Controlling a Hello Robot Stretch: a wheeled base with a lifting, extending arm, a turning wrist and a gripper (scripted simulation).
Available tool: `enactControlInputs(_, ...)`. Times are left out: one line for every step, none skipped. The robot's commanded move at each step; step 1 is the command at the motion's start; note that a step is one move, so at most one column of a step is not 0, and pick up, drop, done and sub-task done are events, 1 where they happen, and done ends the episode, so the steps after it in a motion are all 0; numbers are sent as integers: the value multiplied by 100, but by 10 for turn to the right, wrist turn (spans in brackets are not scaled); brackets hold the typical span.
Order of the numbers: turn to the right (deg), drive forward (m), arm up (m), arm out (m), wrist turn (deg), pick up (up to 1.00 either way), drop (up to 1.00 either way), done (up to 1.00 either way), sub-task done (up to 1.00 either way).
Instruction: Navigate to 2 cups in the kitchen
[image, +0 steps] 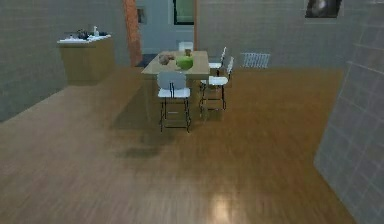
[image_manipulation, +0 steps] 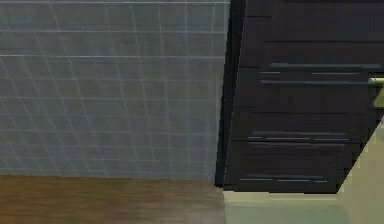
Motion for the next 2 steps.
enactControlInputs(240, 0, 0, 0, 0, 0, 0, 0, 0)
enactControlInputs(0, 100, 0, 0, 0, 0, 0, 0, 0)
